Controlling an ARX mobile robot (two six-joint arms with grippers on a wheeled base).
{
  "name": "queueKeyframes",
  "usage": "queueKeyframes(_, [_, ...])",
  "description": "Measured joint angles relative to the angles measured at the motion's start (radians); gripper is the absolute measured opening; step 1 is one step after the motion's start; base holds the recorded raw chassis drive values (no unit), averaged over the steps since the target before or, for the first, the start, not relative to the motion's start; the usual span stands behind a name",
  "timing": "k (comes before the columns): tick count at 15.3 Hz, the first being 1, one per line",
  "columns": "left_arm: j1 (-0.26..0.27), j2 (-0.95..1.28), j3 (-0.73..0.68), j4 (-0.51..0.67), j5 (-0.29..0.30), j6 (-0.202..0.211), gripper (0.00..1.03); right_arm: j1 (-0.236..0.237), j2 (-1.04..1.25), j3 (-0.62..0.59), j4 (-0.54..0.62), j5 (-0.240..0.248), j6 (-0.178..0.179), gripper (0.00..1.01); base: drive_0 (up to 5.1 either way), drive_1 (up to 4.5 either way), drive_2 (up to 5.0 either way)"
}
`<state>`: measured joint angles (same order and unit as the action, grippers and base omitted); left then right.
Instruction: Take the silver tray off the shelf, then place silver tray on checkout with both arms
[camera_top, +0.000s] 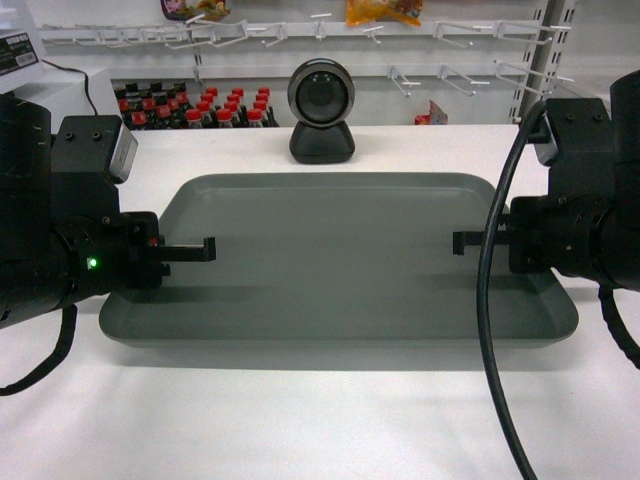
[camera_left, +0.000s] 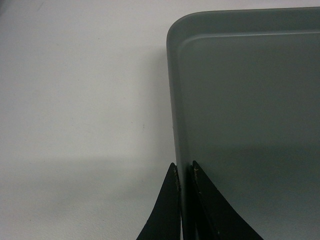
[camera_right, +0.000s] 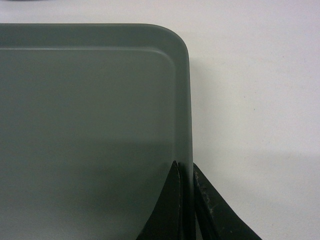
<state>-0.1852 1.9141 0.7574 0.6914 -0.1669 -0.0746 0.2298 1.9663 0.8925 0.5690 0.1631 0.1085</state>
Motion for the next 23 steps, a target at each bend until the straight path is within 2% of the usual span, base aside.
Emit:
queueKeyframes(4, [0.000, 0.022, 0.000, -0.014, -0.008, 0.009, 0.03, 0.007, 0.046, 0.001, 0.014, 0.003, 0.002, 0.03, 0.0, 0.00, 0.0])
queueKeyframes(5, [-0.002, 0.023, 0.000, -0.030, -0.032, 0.061, 0.25, 0.006, 0.057, 0.002, 0.047, 0.002, -0.027, 0.03, 0.0, 0.00, 0.0])
queueKeyframes(6, [-0.003, 0.023, 0.000, -0.032, -0.038, 0.077, 0.29, 0.006, 0.058, 0.005, 0.049, 0.008, -0.034, 0.03, 0.0, 0.00, 0.0])
queueKeyframes(8, [-0.003, 0.023, 0.001, -0.038, -0.047, 0.076, 0.53, 0.006, 0.061, 0.005, 0.054, 0.020, -0.043, 0.03, 0.0, 0.00, 0.0])
queueKeyframes(9, [-0.003, 0.022, 0.001, -0.037, -0.046, 0.074, 0.64, 0.005, 0.061, 0.004, 0.057, 0.030, -0.061, 0.10, 0.0, 0.00, 0.0])
queueKeyframes(10, [-0.003, 0.020, -0.001, -0.025, -0.035, 0.069, 0.75, 0.002, 0.061, -0.002, 0.068, 0.050, -0.090, 0.22, 0.0, 0.00, 0.0])
queueKeyframes(12, [-0.014, 0.005, -0.007, -0.020, -0.016, 0.063, 0.98, -0.003, 0.061, -0.016, 0.088, 0.053, -0.111, 0.46, 0.0, 0.00, 0.0])
queueKeyframes(14, [-0.030, -0.023, -0.008, -0.018, -0.005, 0.055, 0.98, -0.002, 0.058, -0.026, 0.102, 0.045, -0.114, 0.73, 0.0, 0.00, 0.0])
queueKeyframes(15, [-0.035, -0.033, -0.010, -0.018, 0.004, 0.048, 0.98, -0.001, 0.047, -0.034, 0.105, 0.033, -0.114, 0.83, 0.0, 0.00, 0.0])
queueKeyframes(16, [-0.035, -0.061, -0.021, -0.002, 0.021, 0.031, 0.98, 0.007, 0.014, -0.053, 0.127, 0.015, -0.106, 0.99, 0.0, 0.00, 0.0])
queueKeyframes(18, [-0.041, -0.127, -0.041, 0.041, 0.056, 0.008, 0.98, 0.013, -0.045, -0.079, 0.164, 0.006, -0.087, 0.97, 0.0, 0.00, 0.0])
queueKeyframes(19, [-0.047, -0.216, -0.061, 0.062, 0.090, -0.012, 0.98, 0.022, -0.108, -0.111, 0.203, 0.003, -0.058, 0.98, 0.0, 0.00, 0.0])
queueKeyframes(21, [-0.039, -0.351, -0.096, 0.033, 0.102, -0.049, 0.98, 0.047, -0.209, -0.169, 0.245, 0.022, -0.021, 0.98, 0.0, 0.00, 0.0])
queueKeyframes(22, [-0.010, -0.432, -0.127, 0.021, 0.103, -0.076, 0.98, 0.060, -0.282, -0.208, 0.266, 0.043, -0.019, 0.98, 0.0, 0.00, 0.0])
queueKeyframes(23, [0.027, -0.516, -0.156, -0.005, 0.103, -0.080, 0.98, 0.077, -0.361, -0.246, 0.275, 0.063, -0.017, 0.98, 0.0, 0.00, 0.0])
